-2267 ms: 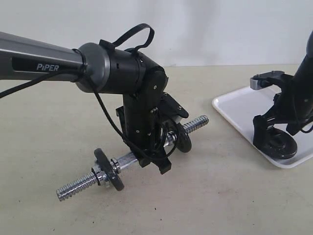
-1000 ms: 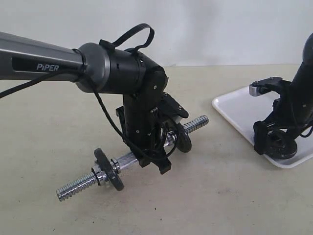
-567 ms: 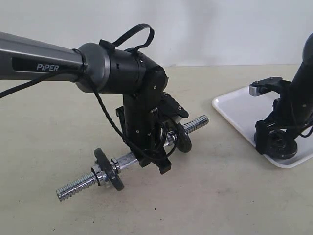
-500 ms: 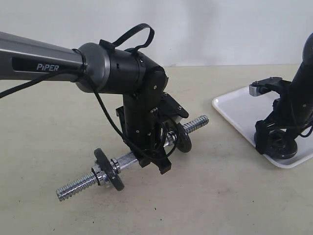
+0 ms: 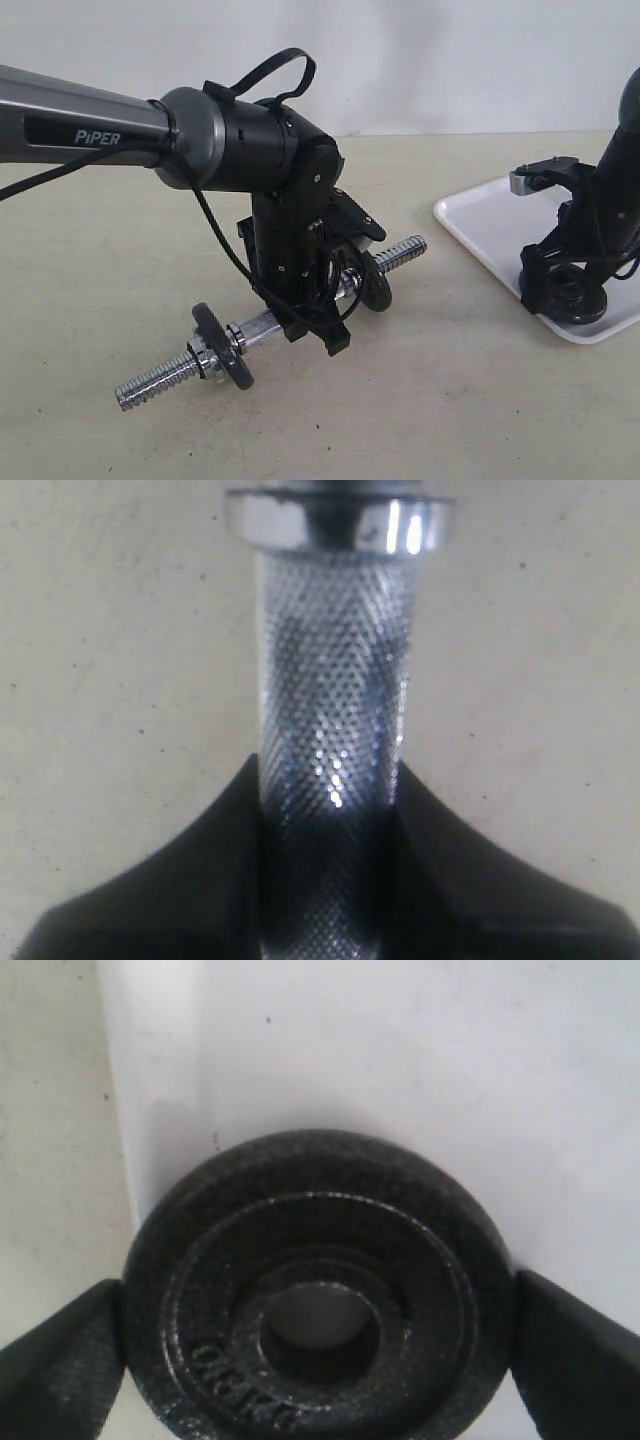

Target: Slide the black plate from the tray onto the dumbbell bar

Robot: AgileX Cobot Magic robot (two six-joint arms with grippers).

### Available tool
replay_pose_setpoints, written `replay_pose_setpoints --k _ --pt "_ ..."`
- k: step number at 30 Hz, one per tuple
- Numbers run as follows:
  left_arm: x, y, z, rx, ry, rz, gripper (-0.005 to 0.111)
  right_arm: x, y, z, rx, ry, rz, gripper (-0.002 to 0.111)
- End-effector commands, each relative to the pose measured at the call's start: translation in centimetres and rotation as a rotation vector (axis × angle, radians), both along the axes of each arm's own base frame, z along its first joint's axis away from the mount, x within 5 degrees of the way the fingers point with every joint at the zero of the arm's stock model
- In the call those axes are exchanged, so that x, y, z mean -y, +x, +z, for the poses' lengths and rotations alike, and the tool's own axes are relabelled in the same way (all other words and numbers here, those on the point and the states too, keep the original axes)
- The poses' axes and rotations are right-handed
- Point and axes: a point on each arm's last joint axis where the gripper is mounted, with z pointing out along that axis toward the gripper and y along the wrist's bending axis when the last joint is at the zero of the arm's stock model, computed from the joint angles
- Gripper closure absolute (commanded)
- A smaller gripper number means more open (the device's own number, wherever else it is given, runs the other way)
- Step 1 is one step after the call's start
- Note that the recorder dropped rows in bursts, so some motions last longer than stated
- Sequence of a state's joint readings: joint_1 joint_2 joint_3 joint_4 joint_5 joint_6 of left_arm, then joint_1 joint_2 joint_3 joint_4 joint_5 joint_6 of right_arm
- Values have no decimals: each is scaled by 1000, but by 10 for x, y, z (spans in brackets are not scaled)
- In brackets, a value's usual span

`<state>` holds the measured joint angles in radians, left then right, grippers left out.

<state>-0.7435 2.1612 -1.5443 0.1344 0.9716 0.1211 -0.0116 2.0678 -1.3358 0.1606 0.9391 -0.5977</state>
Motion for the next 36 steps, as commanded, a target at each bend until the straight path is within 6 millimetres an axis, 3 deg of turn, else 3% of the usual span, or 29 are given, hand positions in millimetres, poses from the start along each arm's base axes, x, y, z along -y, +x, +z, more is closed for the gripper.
replay_pose_setpoints --k 1,20,36 --pt "1 2 27 65 -39 -15 102 -1 -3 0 -43 15 -13 104" --pt "1 2 27 65 -39 -15 102 1 -4 3 -44 -16 -13 108" --pt "0 2 27 68 -34 -18 102 0 -12 69 133 -6 -11 108"
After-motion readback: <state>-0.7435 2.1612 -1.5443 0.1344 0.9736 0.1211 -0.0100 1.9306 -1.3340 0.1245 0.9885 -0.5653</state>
